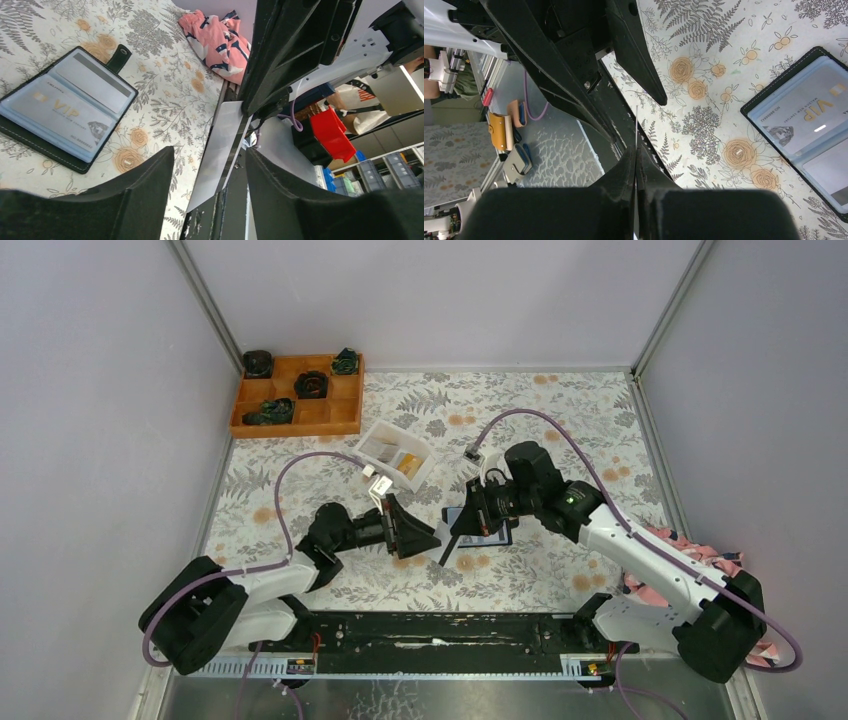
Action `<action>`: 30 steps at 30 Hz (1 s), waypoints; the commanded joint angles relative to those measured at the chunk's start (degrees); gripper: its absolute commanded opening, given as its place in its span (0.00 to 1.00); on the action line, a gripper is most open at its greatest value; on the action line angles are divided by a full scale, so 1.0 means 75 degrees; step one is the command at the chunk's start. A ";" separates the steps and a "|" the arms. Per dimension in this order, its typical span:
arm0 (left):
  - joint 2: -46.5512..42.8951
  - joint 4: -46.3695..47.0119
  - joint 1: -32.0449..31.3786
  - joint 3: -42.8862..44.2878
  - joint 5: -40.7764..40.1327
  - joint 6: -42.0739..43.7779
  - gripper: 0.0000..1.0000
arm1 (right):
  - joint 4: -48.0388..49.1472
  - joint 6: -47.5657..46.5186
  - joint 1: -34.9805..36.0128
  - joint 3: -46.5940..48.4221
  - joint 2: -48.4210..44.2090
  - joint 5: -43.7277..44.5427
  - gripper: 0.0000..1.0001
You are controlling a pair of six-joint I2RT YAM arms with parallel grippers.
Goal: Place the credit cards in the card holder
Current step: Pick up the credit card from the storage box.
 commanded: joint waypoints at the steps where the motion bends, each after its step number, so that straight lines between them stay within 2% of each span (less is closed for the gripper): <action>1: 0.0152 0.1048 -0.0050 0.0143 0.0299 -0.0084 0.58 | 0.0395 0.0079 0.0051 0.0045 0.0034 -0.0307 0.00; 5: 0.0270 0.1238 -0.0061 0.0118 0.0428 -0.0156 0.42 | 0.0471 0.0093 0.0050 0.0022 0.0147 -0.0399 0.00; 11: 0.0377 0.1580 -0.0050 -0.0075 0.0346 -0.0182 0.00 | 0.0553 0.0109 0.0039 0.0048 0.0277 -0.0418 0.00; 16: 0.0541 0.1970 -0.0049 -0.0292 0.0119 -0.0247 0.00 | 0.0642 0.0136 0.0004 0.0094 0.0330 -0.0364 0.00; 17: 0.0554 0.1976 -0.0049 -0.0338 -0.0021 -0.0228 0.00 | 0.0630 0.0129 -0.0012 0.0110 0.0321 -0.0306 0.05; 20: 0.0456 0.1696 -0.0047 -0.0501 -0.0773 -0.0050 0.00 | 0.0531 0.0055 -0.0031 0.0140 0.0173 0.0339 0.36; 23: 0.0343 0.0846 -0.0069 -0.0502 -0.1785 0.0130 0.00 | 0.0548 0.0027 -0.0033 0.0073 -0.0082 0.1225 0.49; 30: 0.0875 0.0334 -0.0383 -0.0405 -0.3686 -0.0262 0.00 | 0.1083 0.0428 -0.0032 -0.0539 -0.0573 0.3407 0.51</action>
